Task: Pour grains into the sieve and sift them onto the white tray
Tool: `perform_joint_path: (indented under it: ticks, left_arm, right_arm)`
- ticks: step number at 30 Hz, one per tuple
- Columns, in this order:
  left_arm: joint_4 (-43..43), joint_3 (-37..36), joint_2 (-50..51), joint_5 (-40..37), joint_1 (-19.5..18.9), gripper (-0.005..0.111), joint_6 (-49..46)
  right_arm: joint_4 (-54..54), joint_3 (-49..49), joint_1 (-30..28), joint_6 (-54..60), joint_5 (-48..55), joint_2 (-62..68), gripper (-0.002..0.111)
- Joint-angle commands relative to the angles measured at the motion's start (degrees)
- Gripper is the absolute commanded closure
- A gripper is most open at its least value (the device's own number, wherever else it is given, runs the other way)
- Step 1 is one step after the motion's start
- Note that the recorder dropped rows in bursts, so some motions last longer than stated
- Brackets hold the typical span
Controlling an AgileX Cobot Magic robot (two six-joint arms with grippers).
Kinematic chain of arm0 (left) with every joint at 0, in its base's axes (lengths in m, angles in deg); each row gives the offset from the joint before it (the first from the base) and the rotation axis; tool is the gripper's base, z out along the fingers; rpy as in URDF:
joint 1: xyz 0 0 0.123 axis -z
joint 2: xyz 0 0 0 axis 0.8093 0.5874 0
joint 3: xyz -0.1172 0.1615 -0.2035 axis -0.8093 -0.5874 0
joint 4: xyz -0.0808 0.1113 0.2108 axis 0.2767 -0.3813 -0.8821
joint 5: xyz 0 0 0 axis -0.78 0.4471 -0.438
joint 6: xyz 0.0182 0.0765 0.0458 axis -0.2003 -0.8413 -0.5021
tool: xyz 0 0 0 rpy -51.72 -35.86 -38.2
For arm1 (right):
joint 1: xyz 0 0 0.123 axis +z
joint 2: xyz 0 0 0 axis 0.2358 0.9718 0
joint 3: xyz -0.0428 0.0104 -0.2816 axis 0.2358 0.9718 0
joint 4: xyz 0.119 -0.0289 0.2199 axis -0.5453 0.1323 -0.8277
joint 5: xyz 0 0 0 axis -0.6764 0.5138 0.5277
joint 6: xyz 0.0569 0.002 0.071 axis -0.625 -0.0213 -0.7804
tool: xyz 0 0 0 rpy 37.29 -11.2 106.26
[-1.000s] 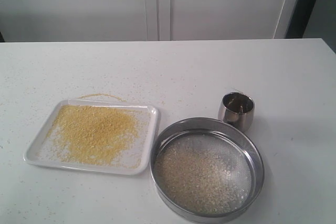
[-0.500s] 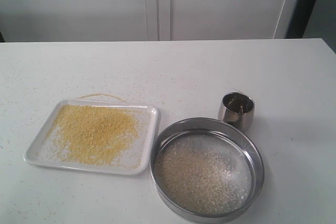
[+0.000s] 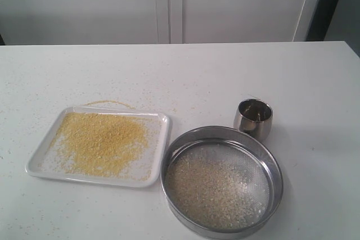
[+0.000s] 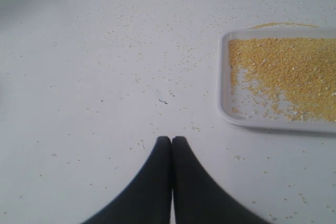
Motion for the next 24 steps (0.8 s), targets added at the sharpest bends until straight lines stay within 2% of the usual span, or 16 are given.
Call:
perform_joint_path:
  ticks: [1,12,24]
  left_arm:
    - [0.62,-0.30,-0.26,0.24,-0.20,0.107,0.00]
    - [0.62,-0.30,-0.26,0.24,-0.20,0.107,0.00]
    - [0.62,-0.30,-0.26,0.24,-0.20,0.107,0.00]
  right_arm:
    - [-0.67,2.54,-0.24,0.78,-0.79,-3.27,0.108]
    - [-1.57,5.96,-0.24,0.78,-1.39,-4.44,0.108]
    - [-1.90,13.54,-0.24,0.78,-7.08,-8.52,0.108]
